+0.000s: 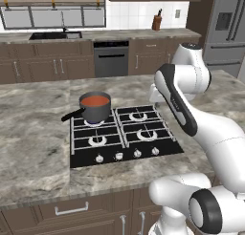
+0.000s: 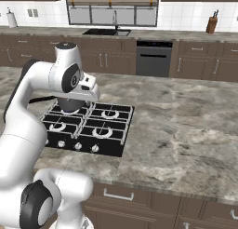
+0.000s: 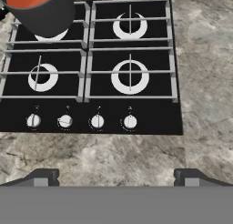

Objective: Wait until the marinara sauce is simmered to a deep red color and then turn off the stove.

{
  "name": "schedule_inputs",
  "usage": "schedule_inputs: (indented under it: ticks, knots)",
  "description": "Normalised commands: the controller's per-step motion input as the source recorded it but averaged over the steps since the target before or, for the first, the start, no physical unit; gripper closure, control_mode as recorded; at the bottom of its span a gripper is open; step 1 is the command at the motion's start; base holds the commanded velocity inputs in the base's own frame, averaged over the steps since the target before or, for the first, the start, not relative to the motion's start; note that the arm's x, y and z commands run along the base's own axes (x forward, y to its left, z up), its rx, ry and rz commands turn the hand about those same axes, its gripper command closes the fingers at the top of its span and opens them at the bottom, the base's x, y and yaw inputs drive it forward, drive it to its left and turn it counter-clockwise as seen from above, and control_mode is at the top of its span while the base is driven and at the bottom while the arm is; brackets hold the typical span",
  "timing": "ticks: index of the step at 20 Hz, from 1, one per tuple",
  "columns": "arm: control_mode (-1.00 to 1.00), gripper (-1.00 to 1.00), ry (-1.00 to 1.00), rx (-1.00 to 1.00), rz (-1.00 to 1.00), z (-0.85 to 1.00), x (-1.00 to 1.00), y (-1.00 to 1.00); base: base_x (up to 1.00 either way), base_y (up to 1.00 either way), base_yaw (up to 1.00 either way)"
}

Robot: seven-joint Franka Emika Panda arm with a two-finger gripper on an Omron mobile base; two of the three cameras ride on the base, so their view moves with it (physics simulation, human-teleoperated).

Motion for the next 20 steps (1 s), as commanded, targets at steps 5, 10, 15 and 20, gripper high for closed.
schedule_inputs:
  ticks: [5, 10, 15, 20]
  knots:
    - [-1.0, -1.0, 0.0, 0.0, 0.0, 0.0, 0.0, 0.0, 0.0, 0.0, 0.0]
    - [-1.0, -1.0, 0.0, 0.0, 0.0, 0.0, 0.0, 0.0, 0.0, 0.0, 0.0]
    - [-1.0, -1.0, 0.0, 0.0, 0.0, 0.0, 0.0, 0.0, 0.0, 0.0, 0.0]
    - [-1.0, -1.0, 0.0, 0.0, 0.0, 0.0, 0.0, 0.0, 0.0, 0.0, 0.0]
